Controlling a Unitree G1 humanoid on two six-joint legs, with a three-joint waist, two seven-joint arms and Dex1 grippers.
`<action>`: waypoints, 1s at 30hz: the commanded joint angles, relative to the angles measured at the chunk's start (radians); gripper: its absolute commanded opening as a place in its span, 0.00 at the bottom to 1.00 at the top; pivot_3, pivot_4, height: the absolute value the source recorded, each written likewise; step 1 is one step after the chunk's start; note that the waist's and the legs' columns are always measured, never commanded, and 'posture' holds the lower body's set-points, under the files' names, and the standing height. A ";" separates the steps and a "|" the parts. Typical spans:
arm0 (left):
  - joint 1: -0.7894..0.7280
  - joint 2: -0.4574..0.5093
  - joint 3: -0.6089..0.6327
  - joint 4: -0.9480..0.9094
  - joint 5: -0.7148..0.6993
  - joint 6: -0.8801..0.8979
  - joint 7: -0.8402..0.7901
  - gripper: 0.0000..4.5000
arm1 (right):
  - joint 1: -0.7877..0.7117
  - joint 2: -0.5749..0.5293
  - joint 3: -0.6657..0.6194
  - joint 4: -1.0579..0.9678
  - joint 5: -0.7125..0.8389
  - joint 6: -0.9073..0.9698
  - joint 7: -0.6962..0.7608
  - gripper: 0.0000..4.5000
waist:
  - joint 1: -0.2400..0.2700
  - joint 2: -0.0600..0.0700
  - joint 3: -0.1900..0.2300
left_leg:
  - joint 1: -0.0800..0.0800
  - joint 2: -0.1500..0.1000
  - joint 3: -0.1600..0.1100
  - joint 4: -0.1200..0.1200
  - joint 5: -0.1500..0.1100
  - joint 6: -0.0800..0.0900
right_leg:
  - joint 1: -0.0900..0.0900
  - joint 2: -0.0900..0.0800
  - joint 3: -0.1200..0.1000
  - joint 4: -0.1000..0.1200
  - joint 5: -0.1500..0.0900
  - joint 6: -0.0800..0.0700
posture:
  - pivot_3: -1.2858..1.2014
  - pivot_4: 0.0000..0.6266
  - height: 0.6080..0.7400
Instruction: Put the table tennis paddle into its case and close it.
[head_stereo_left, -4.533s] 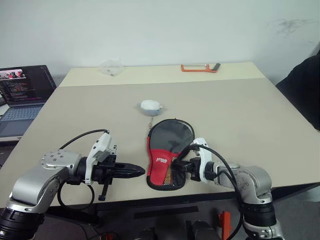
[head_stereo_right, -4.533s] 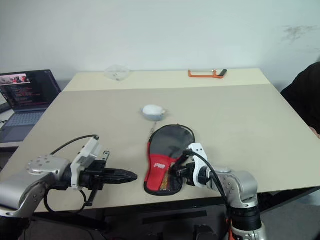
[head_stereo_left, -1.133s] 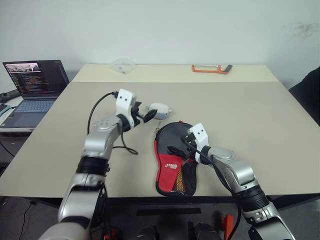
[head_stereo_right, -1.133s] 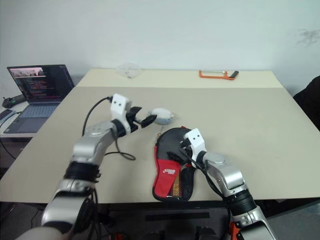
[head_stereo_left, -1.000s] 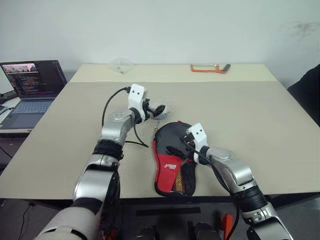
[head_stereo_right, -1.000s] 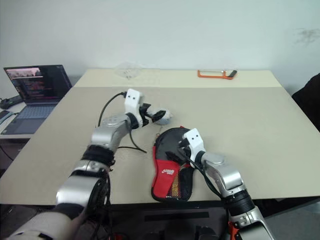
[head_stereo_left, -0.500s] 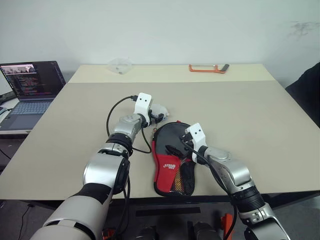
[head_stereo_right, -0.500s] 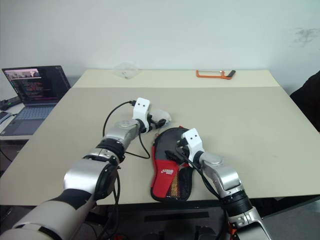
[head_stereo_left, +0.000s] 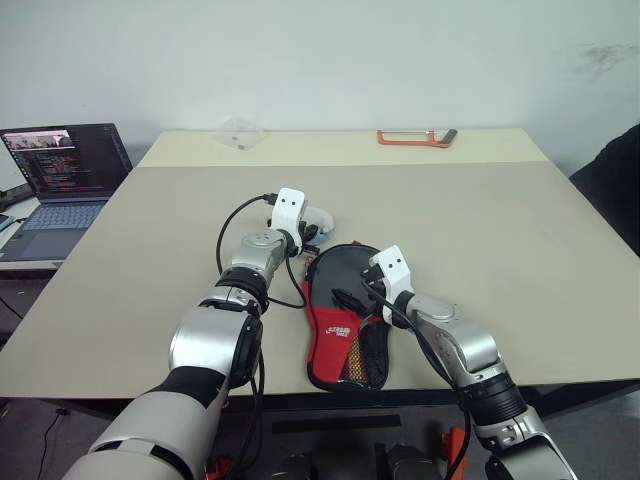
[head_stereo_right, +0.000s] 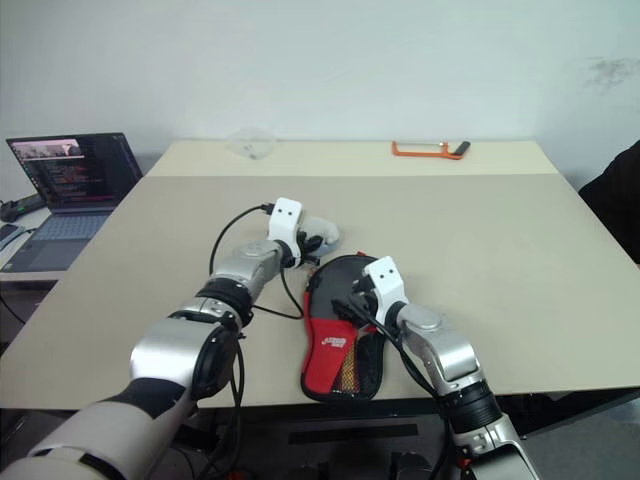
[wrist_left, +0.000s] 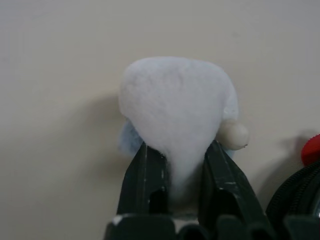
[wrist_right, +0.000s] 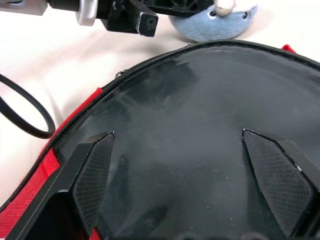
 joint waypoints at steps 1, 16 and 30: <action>0.018 0.027 0.012 -0.007 0.009 0.003 -0.007 0.06 | -0.036 0.014 -0.028 0.024 -0.024 -0.037 -0.032 1.00 | -0.004 0.000 0.000 | 0.000 0.000 0.000 0.000 0.000 0.000 | 0.000 0.000 0.000 0.001 0.000 0.000 | 0.52 0.24 1.00; 0.003 0.076 -0.022 -0.034 0.062 -0.027 0.006 0.06 | -0.031 0.012 0.053 0.088 -0.085 0.050 0.023 1.00 | -0.025 -0.006 -0.005 | 0.002 0.001 0.002 0.001 0.000 0.000 | -0.002 0.000 0.001 0.004 0.000 0.000 | 0.52 0.24 1.00; -0.088 -0.043 -0.163 0.050 0.273 -0.218 0.142 0.06 | -0.003 0.046 0.073 0.200 -0.125 0.032 0.028 1.00 | -0.015 -0.010 -0.009 | 0.009 0.000 0.001 -0.001 0.000 0.000 | 0.005 0.000 0.001 0.004 0.000 0.000 | 0.52 0.24 1.00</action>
